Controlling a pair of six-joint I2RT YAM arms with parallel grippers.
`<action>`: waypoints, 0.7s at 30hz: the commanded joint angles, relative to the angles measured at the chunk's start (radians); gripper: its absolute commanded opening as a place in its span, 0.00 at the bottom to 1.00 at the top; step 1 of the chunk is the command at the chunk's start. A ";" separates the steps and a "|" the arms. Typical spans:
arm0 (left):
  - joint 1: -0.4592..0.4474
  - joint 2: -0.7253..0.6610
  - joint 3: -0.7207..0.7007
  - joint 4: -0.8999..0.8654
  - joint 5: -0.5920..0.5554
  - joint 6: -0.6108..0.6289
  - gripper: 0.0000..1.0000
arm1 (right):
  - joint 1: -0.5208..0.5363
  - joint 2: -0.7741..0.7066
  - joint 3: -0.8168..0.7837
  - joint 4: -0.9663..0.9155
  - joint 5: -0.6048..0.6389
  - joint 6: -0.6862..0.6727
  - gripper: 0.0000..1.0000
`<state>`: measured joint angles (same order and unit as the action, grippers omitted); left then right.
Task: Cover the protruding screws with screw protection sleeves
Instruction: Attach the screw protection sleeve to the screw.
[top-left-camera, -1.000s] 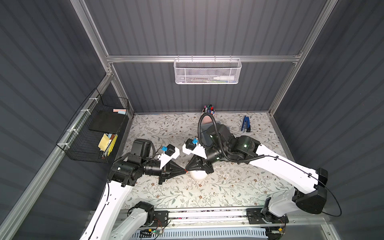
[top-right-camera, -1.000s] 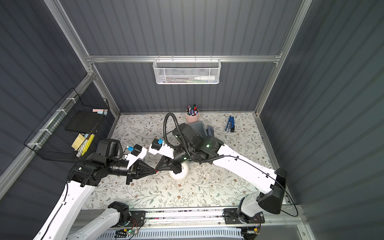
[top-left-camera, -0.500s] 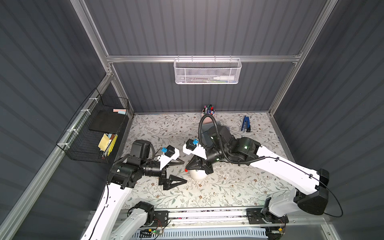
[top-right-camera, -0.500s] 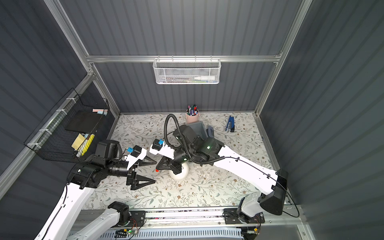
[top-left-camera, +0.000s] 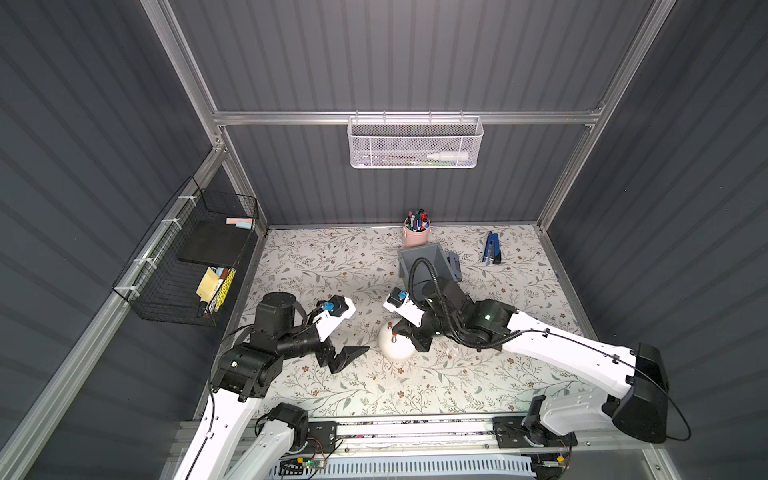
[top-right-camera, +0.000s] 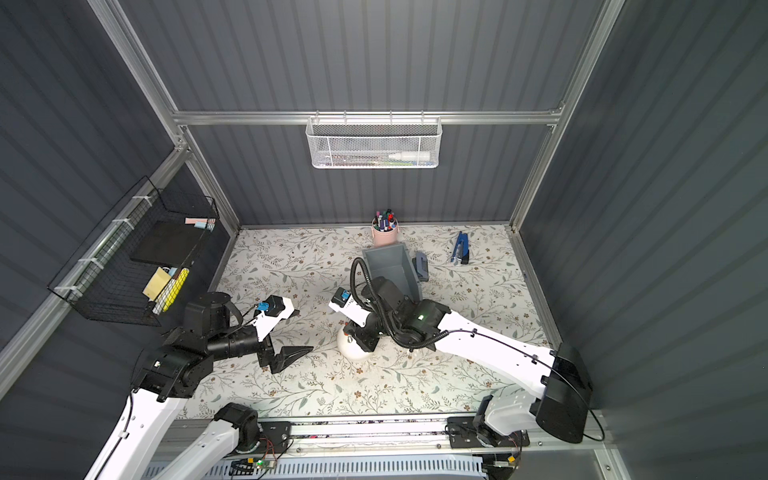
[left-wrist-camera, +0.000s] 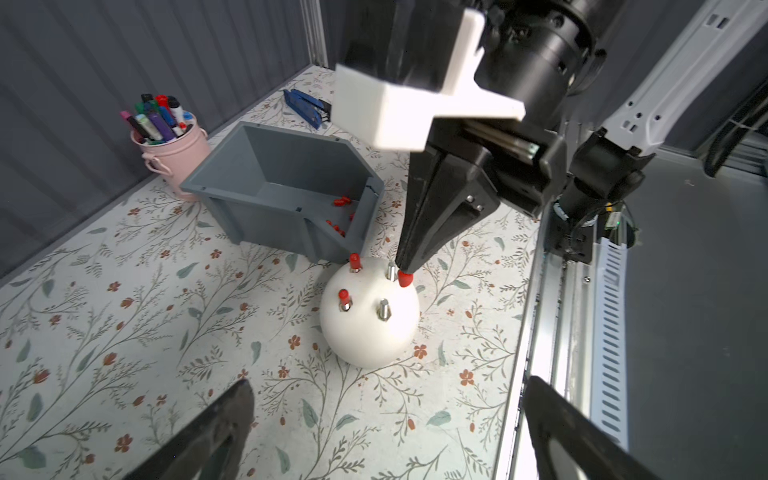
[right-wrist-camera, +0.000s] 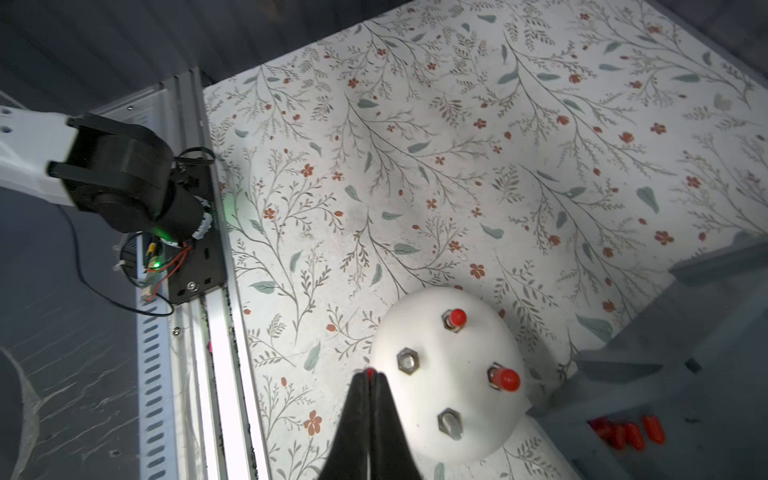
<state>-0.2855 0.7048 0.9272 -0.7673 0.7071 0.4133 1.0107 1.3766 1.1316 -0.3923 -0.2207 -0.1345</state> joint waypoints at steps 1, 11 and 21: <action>0.002 -0.001 -0.006 0.030 -0.054 -0.020 0.99 | -0.020 0.028 -0.005 0.061 0.088 0.041 0.00; 0.002 0.006 -0.001 0.020 -0.047 -0.019 0.99 | -0.031 0.076 -0.037 0.084 0.032 0.058 0.00; 0.002 0.012 0.001 0.015 -0.049 -0.015 1.00 | -0.031 0.100 -0.051 0.087 -0.011 0.064 0.00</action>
<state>-0.2855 0.7124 0.9272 -0.7547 0.6659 0.4065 0.9817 1.4700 1.0946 -0.3130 -0.2012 -0.0727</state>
